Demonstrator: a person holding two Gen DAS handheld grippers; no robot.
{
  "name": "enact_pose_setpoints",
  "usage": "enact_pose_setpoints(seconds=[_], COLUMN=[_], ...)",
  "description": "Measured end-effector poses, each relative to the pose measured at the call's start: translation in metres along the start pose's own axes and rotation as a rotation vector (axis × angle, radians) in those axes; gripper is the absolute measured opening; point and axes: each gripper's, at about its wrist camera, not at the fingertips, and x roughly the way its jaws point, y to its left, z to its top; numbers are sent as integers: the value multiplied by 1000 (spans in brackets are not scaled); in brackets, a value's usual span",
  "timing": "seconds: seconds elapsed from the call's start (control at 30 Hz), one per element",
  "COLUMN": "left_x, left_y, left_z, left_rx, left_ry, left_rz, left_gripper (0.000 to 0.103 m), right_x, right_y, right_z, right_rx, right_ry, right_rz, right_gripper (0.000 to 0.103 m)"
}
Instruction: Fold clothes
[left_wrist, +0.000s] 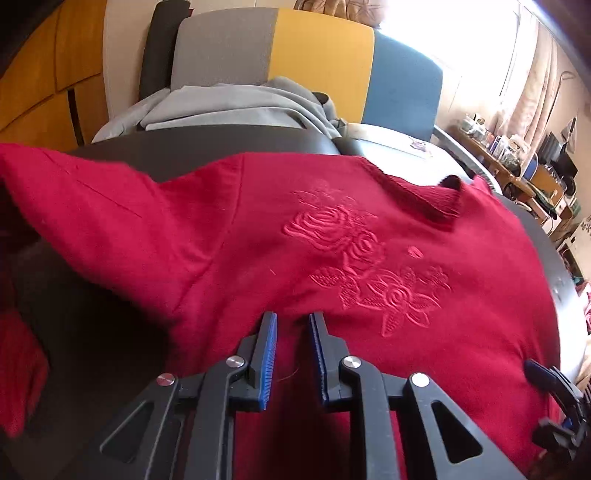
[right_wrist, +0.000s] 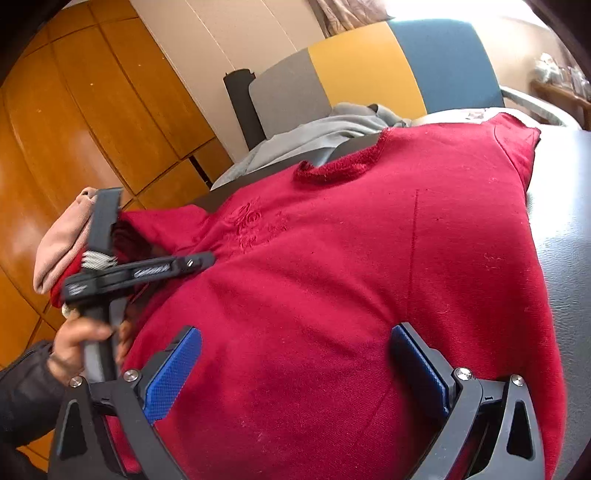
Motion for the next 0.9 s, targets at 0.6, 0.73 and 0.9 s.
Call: enact_pose_setpoints(seconds=[0.6, 0.73, 0.9], left_x=[-43, -31, 3], left_y=[30, 4, 19], left_z=[23, 26, 19], left_rx=[-46, 96, 62], left_ry=[-70, -88, -33], left_rz=[-20, 15, -47], left_gripper=[23, 25, 26], right_x=[-40, -50, 1], right_y=[-74, -132, -172], right_z=[79, 122, 186], right_rx=[177, 198, 156], right_ry=[-68, -86, -35], right_rz=[-135, -362, -507], right_gripper=[102, 72, 66])
